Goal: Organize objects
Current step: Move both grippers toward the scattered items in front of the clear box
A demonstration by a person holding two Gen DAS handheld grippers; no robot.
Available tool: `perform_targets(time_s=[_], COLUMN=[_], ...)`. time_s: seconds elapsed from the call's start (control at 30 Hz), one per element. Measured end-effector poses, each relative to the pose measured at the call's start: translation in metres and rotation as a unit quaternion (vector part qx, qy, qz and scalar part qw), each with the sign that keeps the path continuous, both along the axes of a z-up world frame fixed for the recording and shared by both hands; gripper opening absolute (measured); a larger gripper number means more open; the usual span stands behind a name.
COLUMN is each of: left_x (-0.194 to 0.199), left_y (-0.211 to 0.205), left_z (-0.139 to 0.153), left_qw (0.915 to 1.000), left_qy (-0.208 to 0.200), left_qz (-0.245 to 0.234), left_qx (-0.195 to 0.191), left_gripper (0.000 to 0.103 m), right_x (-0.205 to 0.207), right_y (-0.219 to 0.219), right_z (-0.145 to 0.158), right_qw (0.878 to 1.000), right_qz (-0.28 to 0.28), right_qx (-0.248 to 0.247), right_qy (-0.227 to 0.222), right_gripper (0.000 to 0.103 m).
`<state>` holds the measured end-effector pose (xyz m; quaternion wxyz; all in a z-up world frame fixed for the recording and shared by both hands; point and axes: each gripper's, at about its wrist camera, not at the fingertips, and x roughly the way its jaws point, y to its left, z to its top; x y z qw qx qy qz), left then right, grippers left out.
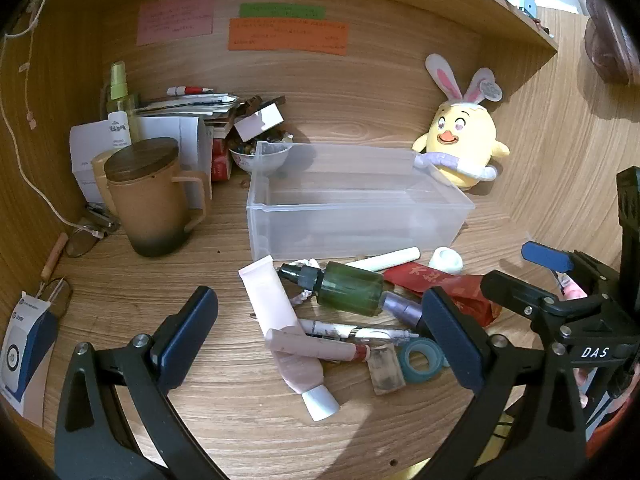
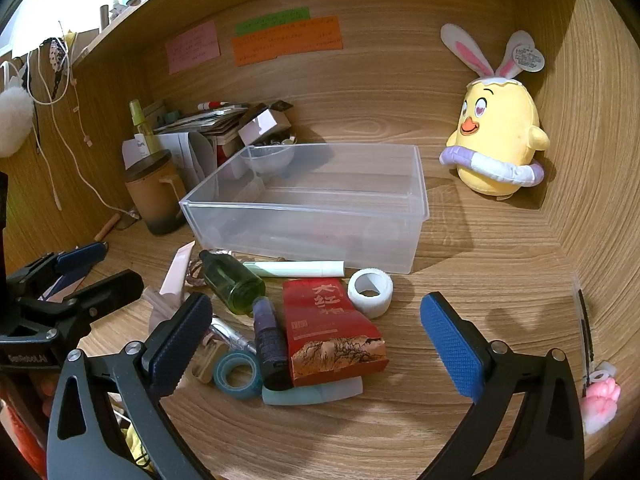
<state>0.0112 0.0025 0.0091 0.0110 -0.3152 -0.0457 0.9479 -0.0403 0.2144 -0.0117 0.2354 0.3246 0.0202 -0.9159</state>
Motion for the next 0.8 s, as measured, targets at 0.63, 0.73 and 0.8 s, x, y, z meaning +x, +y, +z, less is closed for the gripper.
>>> perform_targets(time_s=[0.63,0.73,0.8], left_x=[0.0001,-0.0001,-0.0002], left_y=[-0.0057,-0.006,-0.0056], left_z=[-0.0003,-0.0003,-0.0002], left_qw=[1.0,1.0,1.0], left_qy=[-0.004,-0.005,-0.005], left_qz=[0.003,0.003,0.003], left_qx=[0.008,0.008,0.008], left_gripper=[0.103,0.103,0.103], right_x=[0.0011,0.0013,0.0017], right_y=[-0.0013,-0.0016,-0.002], right_z=[-0.0005,-0.0006,-0.0009], right_qw=[1.0,1.0,1.0], right_qz=[0.004,0.004,0.004], right_qx=[-0.002,-0.002,-0.002], right_qy=[-0.006,-0.006,-0.006], right_gripper=[0.103,0.103,0.103])
